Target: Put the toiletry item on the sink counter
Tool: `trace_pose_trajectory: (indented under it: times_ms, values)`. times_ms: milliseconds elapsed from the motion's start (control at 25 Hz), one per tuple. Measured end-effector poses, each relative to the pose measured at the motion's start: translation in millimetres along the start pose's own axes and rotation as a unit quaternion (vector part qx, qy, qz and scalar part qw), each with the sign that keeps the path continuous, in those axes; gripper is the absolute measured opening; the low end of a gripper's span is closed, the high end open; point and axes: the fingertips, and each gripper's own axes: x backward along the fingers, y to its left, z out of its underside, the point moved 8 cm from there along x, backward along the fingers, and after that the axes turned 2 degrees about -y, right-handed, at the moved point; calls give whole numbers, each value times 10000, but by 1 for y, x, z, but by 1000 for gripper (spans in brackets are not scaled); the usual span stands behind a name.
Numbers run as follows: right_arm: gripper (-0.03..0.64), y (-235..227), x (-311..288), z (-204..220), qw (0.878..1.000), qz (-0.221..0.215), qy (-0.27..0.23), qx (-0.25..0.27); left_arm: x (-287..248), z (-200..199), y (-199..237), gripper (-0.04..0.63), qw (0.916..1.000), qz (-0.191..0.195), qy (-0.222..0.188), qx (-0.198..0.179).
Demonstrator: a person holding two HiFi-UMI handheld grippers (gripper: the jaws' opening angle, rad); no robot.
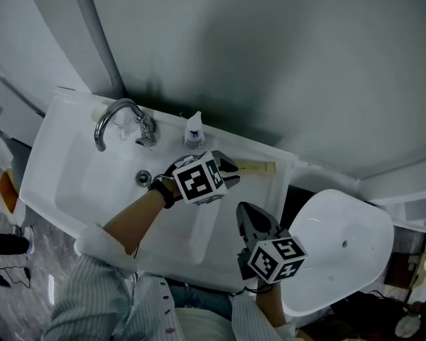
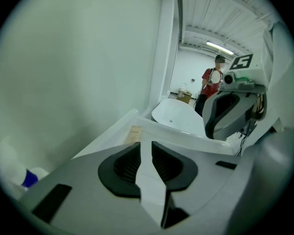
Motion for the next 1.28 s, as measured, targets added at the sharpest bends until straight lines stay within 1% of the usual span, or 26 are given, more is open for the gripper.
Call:
trace_pose_trajectory:
  times_ms: [160, 320, 440, 560, 640, 920, 1000, 1200, 1280]
  values:
    - [9, 20, 0, -4, 9998, -51, -136, 163, 36, 2, -11, 72, 9986, -171, -458, 208]
    - [9, 36, -1, -9, 9993, -135, -206, 298, 71, 2, -21, 69, 9938, -274, -922, 551]
    - [9, 49, 0, -12, 9987, -215, -270, 388, 99, 3, -28, 66, 9875, -366, -1285, 831]
    - [9, 64, -1, -17, 9976, -309, -343, 508, 129, 3, -36, 61, 9790, -503, -1660, 1074]
    - [9, 74, -1, -22, 9967, -377, -394, 604, 146, 3, -42, 52, 9740, -608, -1832, 1188]
    - [9, 102, 2, -38, 9919, -532, -597, 985, 188, 5, -68, 29, 9571, -1113, -2307, 1354]
    - [9, 107, 2, -41, 9901, -593, -648, 1097, 194, 8, -75, 25, 9547, -1218, -2368, 1325]
    - [9, 114, 1, -43, 9873, -709, -619, 1278, 202, 22, -99, 20, 9534, -1303, -2431, 1226]
    - [9, 117, 2, -45, 9869, -728, -610, 1306, 205, 26, -108, 18, 9498, -1318, -2533, 1279]
